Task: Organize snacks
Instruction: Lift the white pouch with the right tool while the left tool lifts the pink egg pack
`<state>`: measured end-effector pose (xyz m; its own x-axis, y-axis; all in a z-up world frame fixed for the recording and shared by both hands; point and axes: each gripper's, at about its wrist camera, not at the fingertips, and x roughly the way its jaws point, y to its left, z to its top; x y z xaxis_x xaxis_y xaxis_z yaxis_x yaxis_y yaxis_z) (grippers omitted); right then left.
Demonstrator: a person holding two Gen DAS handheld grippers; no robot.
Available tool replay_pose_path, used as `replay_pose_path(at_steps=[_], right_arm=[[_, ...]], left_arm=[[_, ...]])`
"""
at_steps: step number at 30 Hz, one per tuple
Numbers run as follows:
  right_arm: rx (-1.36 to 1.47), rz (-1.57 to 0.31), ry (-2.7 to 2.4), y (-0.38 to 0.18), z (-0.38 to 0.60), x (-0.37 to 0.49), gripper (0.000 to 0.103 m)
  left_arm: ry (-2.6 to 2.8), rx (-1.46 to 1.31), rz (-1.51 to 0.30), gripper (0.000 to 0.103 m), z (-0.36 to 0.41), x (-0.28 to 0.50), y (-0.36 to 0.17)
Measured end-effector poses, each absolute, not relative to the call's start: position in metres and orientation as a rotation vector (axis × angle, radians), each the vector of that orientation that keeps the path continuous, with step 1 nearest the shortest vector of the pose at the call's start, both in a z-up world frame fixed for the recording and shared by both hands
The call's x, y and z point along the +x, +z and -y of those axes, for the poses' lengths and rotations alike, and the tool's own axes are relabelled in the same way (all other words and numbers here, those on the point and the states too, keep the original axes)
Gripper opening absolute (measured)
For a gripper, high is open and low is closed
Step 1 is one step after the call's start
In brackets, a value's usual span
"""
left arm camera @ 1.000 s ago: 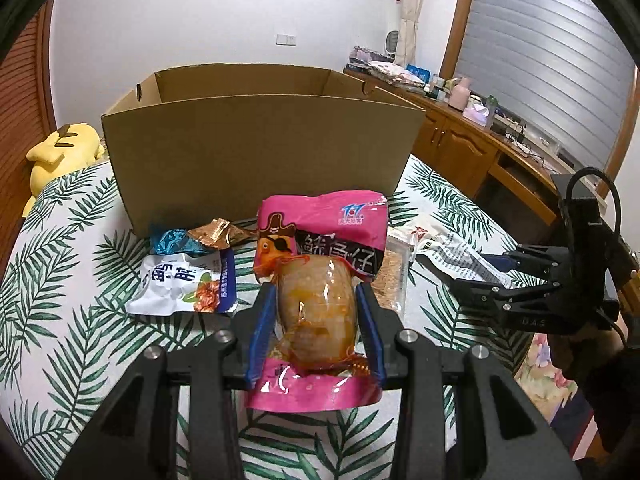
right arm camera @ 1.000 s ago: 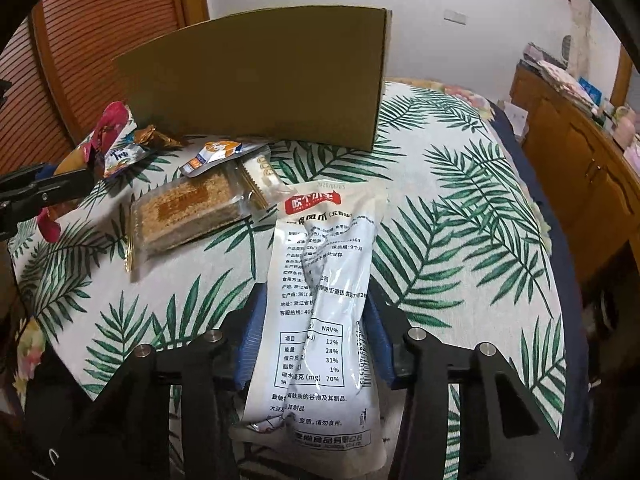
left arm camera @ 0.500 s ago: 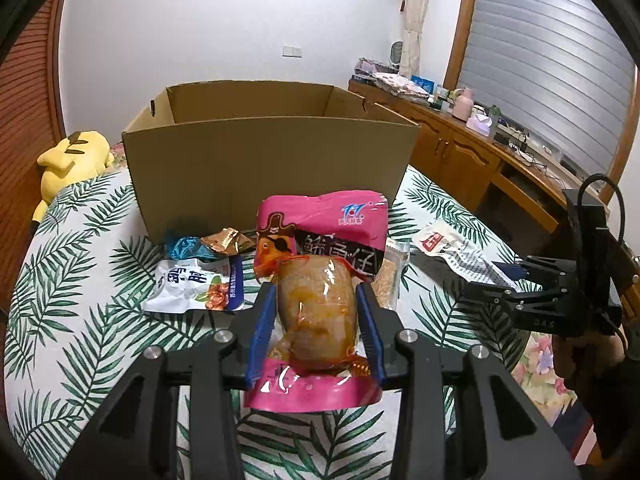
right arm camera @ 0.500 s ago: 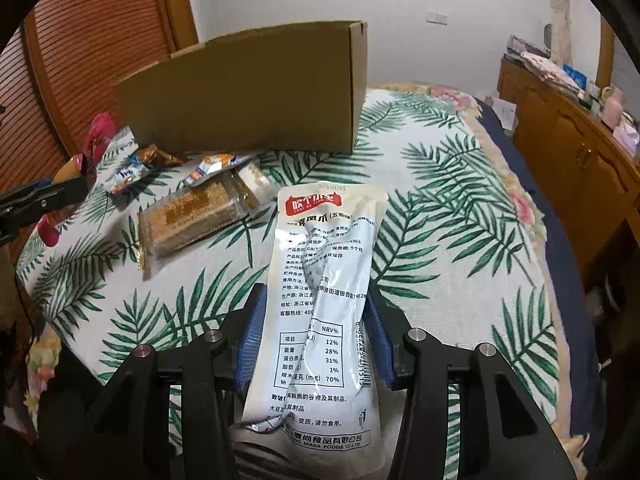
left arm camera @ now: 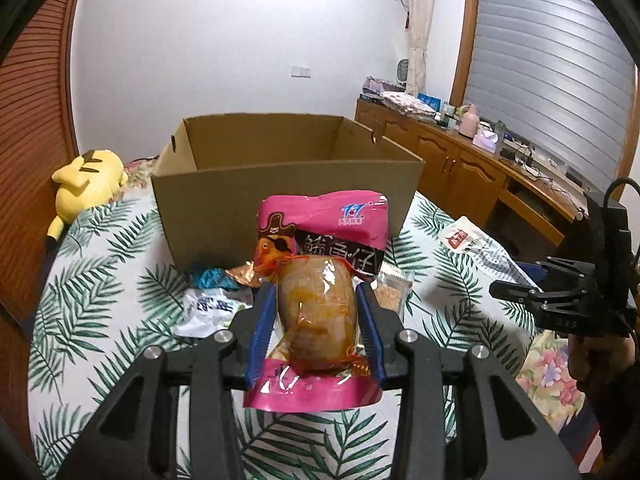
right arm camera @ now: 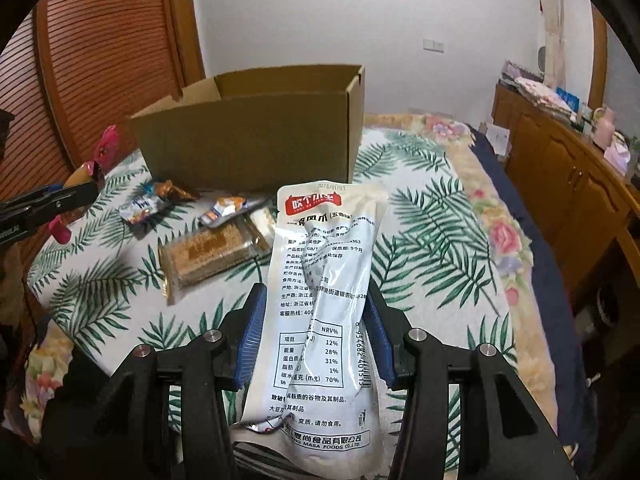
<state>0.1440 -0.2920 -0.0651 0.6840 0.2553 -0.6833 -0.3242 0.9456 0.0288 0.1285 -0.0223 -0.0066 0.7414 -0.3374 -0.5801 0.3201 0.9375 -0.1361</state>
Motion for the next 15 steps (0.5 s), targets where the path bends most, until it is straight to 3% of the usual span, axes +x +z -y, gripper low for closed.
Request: replay_pose_path(at_steps=[15], right_arm=[[-0.14, -0.647, 0.351, -0.014, 0.273, 0.159, 0.048]], left_arm=[[-0.313, -0.012, -0.558, 0.039, -0.008, 0.15, 0.039]])
